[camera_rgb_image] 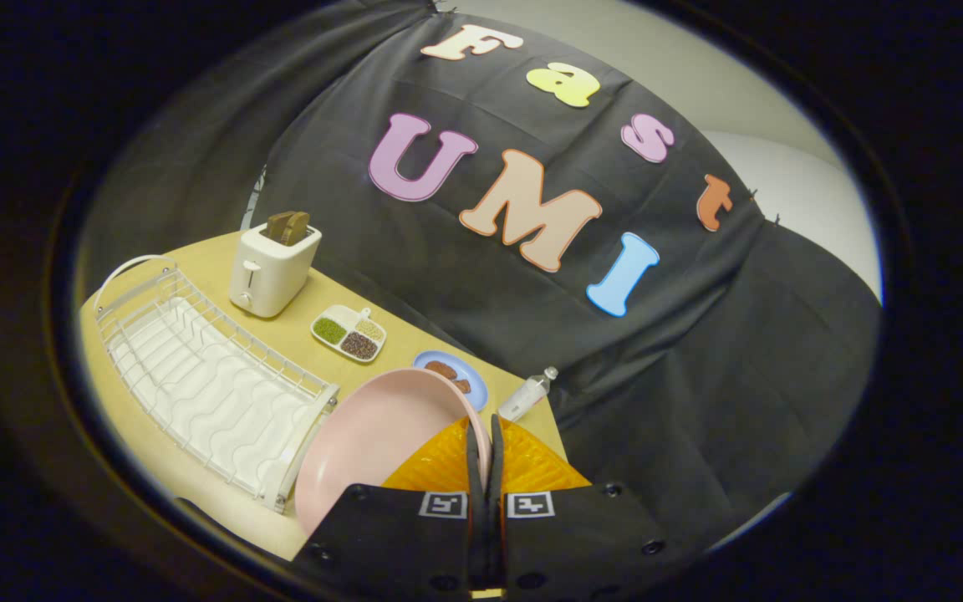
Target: Take the plate from the dish rack, then take the spoon from the basket and place it into the plate.
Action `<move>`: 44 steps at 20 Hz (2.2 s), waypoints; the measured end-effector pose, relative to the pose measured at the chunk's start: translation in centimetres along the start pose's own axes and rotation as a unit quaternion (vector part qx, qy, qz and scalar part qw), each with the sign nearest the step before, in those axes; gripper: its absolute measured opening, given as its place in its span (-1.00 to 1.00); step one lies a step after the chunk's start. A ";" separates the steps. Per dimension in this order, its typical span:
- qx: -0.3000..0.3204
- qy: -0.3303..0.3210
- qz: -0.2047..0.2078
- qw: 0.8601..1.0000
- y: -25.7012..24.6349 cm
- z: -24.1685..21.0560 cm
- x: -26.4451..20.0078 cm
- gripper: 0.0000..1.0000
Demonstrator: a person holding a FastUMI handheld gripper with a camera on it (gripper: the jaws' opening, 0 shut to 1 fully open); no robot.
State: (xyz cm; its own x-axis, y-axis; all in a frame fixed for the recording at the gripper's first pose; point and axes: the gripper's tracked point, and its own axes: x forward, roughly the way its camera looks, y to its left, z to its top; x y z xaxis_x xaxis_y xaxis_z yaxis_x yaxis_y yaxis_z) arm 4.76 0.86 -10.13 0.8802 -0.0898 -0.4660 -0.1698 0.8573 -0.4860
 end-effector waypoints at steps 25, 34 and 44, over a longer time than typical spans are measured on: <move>0.202 0.081 0.062 0.974 -0.8 -18.6 -0.3 -0.93; 0.239 0.094 0.093 0.962 -0.1 -24.2 1.7 -0.93; 0.289 0.107 0.128 0.943 -0.2 -28.8 4.9 -0.82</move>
State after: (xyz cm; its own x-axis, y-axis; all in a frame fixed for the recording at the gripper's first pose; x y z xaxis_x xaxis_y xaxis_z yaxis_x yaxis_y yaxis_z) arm -3.67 -14.37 -33.64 0.7235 0.1110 -0.6814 -0.0413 0.9922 0.1177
